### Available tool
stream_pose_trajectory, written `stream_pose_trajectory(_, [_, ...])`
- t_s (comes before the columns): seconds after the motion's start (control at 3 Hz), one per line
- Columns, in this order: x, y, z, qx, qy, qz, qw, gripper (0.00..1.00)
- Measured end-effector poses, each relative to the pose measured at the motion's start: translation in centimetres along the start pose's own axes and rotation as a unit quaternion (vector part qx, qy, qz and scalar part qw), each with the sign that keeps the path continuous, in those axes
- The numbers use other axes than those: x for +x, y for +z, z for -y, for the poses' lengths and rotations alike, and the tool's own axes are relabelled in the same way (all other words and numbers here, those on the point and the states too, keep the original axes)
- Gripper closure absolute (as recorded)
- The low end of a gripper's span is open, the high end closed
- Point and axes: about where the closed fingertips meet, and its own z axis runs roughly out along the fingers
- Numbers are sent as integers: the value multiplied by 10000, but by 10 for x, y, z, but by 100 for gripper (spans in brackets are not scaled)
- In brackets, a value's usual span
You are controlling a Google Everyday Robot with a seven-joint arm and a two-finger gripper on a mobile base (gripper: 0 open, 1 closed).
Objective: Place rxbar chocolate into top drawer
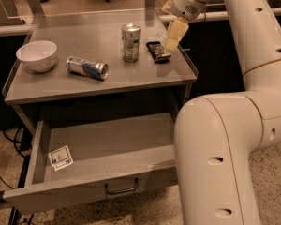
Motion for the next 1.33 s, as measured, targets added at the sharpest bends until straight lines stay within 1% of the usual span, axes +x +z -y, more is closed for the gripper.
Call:
stream_pose_trajectory(0.33, [-2, 3, 8, 123, 2, 48, 9999, 0])
stream_pose_trajectory(0.67, [15, 13, 7, 74, 173, 24, 9998, 0])
stream_pose_trajectory(1.0, [48, 26, 3, -46, 443, -96, 9990, 0])
stream_pose_trajectory(1.33, [48, 26, 3, -46, 443, -98, 9990, 0])
